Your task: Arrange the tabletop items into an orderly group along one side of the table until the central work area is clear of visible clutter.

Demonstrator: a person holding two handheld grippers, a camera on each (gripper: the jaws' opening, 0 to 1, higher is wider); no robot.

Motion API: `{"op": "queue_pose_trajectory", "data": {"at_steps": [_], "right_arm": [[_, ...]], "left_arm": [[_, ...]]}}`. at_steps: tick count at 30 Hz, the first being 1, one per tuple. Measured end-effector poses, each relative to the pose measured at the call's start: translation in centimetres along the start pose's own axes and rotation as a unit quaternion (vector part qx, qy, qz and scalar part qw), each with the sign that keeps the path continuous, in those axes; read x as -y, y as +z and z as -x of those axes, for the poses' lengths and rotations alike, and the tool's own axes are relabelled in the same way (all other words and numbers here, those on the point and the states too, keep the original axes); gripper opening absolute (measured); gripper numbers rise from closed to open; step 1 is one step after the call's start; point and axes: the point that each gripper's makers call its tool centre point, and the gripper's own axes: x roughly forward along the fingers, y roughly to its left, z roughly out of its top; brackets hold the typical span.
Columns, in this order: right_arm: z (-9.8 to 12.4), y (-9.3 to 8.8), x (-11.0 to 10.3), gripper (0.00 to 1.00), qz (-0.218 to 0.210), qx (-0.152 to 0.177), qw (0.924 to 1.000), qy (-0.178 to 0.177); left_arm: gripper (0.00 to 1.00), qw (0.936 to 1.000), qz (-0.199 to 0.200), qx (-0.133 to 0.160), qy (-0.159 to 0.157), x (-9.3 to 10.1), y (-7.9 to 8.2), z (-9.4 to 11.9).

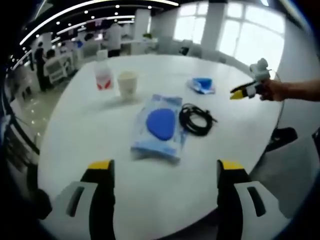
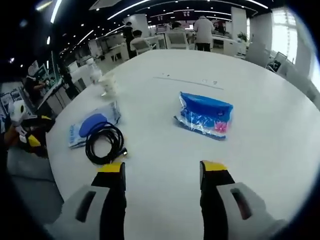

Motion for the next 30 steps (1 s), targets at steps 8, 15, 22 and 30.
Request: {"op": "queue_pose_trajectory", "data": {"at_steps": [8, 15, 22, 30], "right_arm": [[-0.5, 1.1, -2.0, 0.6, 0.022, 0.0, 0.9996, 0.016], [-2.3, 2.5, -4.3, 0.59, 0.053, -0.003, 0.9978, 0.039], [-4.1, 3.4, -6.3, 0.59, 0.065, -0.004, 0.9959, 0.063], [-6.1, 4.0, -8.1, 0.58, 0.057, -0.006, 0.9953, 0.078]], "left_arm": [[0.81, 1.0, 0.002, 0.0, 0.0, -0.1, -0.1, 0.1], [0.81, 1.0, 0.004, -0.001, 0.001, -0.1, -0.2, 0.1], [0.81, 1.0, 0.006, -0.002, 0.002, -0.2, -0.3, 0.1], [0.8, 1.0, 0.004, -0.005, 0.001, -0.2, -0.5, 0.1]]}}
